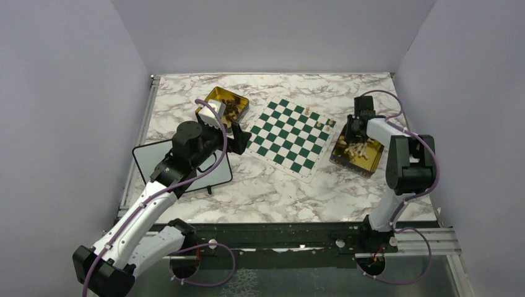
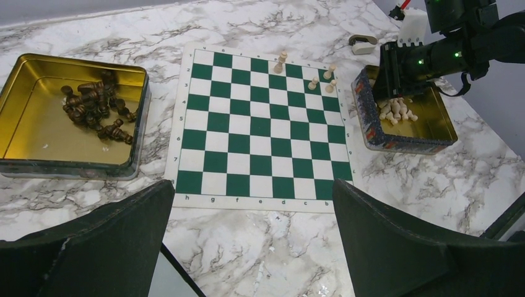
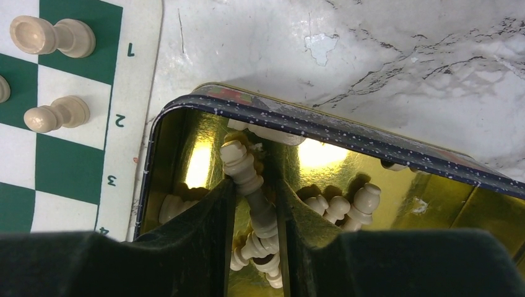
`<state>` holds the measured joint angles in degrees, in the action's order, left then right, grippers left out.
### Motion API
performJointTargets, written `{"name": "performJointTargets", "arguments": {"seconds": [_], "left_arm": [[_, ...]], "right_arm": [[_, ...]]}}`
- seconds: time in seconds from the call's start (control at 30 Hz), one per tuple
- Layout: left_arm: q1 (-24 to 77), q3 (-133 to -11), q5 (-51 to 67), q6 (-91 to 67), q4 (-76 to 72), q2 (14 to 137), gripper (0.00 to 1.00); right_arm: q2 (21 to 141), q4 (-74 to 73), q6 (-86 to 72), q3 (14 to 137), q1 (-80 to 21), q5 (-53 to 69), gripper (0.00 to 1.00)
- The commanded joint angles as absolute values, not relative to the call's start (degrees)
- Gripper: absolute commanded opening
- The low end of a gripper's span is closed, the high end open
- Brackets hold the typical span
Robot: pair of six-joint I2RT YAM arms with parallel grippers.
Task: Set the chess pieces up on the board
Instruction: Pick up the chess piece from the storage box.
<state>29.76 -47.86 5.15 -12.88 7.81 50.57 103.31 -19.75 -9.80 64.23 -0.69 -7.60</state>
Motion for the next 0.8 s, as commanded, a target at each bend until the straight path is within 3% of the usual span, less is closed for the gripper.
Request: {"name": "performJointTargets", "arguments": {"seconds": [0.0,0.37,0.77], "left_arm": [[30.1,-47.5,5.7,-13.2,6.3,49.1,0.99],[30.1,-47.5,5.8,-13.1,6.4,49.4,0.99],[30.1,-47.8,6.5,-13.2,6.7,50.2,0.98]], "right_arm": [[104.8,-20.9,-8.7,64.1,-0.5,-7.1,0.35],[102.9,-21.7,-6.0,66.0,-0.5,-10.0,0.23],[99.0,-24.3,-5.7,67.1,-0.4,-10.5,0.17]]}}
